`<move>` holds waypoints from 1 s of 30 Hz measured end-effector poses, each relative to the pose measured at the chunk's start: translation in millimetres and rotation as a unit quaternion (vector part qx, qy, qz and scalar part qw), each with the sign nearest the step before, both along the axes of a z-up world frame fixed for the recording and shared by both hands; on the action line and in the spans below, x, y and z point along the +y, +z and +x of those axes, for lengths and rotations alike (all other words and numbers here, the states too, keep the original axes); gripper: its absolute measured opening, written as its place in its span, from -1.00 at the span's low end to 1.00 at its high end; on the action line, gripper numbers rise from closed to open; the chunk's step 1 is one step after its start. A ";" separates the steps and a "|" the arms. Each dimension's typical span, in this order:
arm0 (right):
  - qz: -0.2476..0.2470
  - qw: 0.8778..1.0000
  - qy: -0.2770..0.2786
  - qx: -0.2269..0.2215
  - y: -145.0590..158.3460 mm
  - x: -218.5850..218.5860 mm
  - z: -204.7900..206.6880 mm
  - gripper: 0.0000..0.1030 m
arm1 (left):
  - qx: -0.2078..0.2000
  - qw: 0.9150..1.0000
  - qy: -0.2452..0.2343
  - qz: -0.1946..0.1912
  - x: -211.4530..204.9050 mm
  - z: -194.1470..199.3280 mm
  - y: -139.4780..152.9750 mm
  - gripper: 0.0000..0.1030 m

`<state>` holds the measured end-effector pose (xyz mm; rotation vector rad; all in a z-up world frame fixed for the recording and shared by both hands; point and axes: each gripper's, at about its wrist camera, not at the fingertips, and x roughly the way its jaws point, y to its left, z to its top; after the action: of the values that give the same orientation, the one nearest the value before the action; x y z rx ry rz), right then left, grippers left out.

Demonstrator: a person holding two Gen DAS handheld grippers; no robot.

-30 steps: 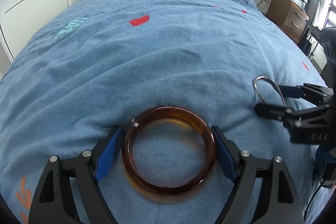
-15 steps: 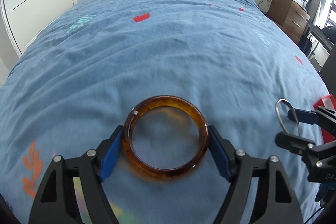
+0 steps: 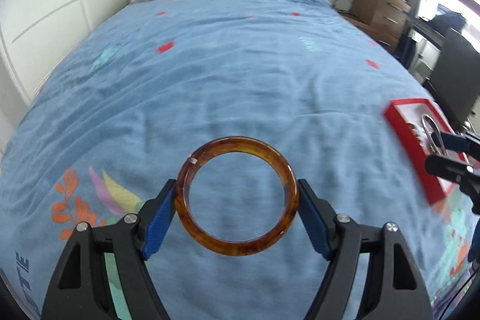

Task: Organize jewelry
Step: 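Carry both bangles into the red box and open both grippers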

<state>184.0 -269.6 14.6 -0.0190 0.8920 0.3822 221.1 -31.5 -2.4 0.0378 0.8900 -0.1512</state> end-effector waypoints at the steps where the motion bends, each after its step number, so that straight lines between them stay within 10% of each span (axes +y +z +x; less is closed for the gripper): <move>1: -0.002 1.000 -0.008 -0.005 5.8 -12.0 -6.0 0.35 | -0.004 1.000 -0.008 -0.001 -9.3 -3.3 5.6 0.46; 17: -0.050 0.997 -0.062 0.005 -1.3 -188.0 -12.2 0.35 | -0.002 0.982 -0.184 -0.028 -245.0 -19.9 18.6 0.46; 30: -0.073 0.993 0.083 0.036 -49.1 -236.9 12.4 0.35 | 0.033 0.958 -0.284 0.031 -337.8 -12.4 -24.5 0.46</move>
<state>196.4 -506.5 -34.5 -0.2164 0.9911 0.4735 208.7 -369.3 -27.0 0.3505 0.9312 -0.6645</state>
